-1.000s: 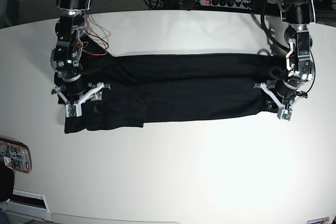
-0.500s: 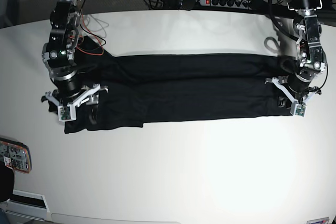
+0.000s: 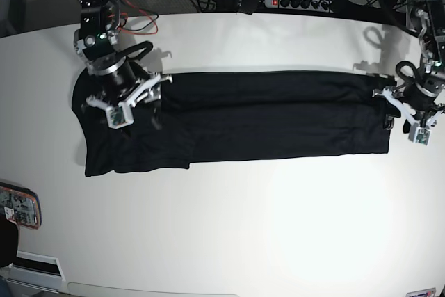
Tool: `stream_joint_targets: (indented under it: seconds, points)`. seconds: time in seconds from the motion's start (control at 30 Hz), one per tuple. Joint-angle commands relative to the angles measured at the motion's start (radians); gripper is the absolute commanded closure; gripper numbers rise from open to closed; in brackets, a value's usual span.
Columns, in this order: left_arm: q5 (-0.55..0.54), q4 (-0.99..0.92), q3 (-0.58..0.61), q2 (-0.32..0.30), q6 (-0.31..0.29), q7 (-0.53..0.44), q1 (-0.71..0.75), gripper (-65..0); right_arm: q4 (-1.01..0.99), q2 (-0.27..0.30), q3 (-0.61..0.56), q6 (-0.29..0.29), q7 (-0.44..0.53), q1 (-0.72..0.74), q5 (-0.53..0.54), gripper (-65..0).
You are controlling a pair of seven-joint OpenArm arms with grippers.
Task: Fold the T-shirt properly
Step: 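Release the strip and move the left gripper to the strip's end, then grasp the end of the folded strip with the left gripper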
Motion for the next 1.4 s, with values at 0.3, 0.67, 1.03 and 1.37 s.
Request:
stream_joint_targets:
  seconds: [0.3, 0.67, 1.03, 1.37]
  points:
    - [-0.025, 0.036, -0.058, -0.046, 0.004, -0.024, 0.020, -34.4, 0.028, 0.007, -0.002, -0.007, 0.040, -0.001, 0.006, -39.3]
    - [-0.236, -0.326, -0.136, -0.054, 0.006, -0.013, -0.136, -34.4, 0.045, 0.009, -0.054, -0.007, 0.136, -0.044, 0.006, -39.3]
    - [-0.240, -0.539, -0.090, -0.069, -0.128, -0.015, -0.218, -34.4, 0.045, 0.009, -0.129, -0.007, 0.138, -0.041, 0.006, -39.3]
    - [-0.248, -0.598, 0.017, -0.066, -0.241, -0.018, -0.222, -34.4, 0.045, 0.010, -0.128, -0.007, 0.138, -0.039, 0.006, -39.3]
